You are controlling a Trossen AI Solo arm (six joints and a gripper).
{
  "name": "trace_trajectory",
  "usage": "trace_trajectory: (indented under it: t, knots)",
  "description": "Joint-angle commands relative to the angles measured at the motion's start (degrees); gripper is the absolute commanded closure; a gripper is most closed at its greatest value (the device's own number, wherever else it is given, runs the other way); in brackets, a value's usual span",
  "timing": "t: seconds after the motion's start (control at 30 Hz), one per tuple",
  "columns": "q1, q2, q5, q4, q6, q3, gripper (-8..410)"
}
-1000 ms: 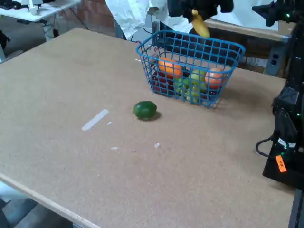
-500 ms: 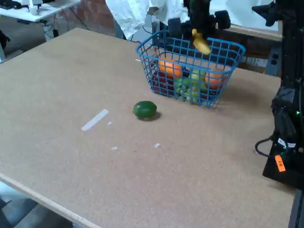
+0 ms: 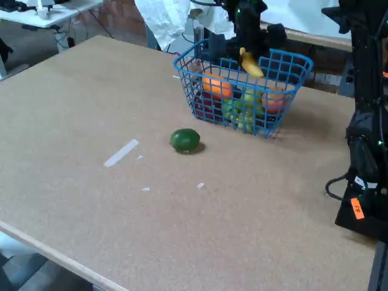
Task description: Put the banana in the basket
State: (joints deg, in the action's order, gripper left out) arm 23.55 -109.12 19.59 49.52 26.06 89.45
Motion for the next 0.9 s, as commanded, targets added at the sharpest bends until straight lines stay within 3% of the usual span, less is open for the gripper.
trace_trajectory:
  t: [0.0,0.2,0.37,0.57,0.87]
  knots:
    - [0.1,0.0,0.2,-2.0,-0.3,0.0,294]
    - [0.2,0.0,0.2,-3.0,-0.7,0.0,173]
    - [0.2,0.0,0.2,-3.6,-0.9,0.0,106]
    - [0.2,0.2,-1.1,-4.2,-0.9,0.0,69]
    - [0.2,4.4,-8.3,-6.9,-2.4,0.0,64]
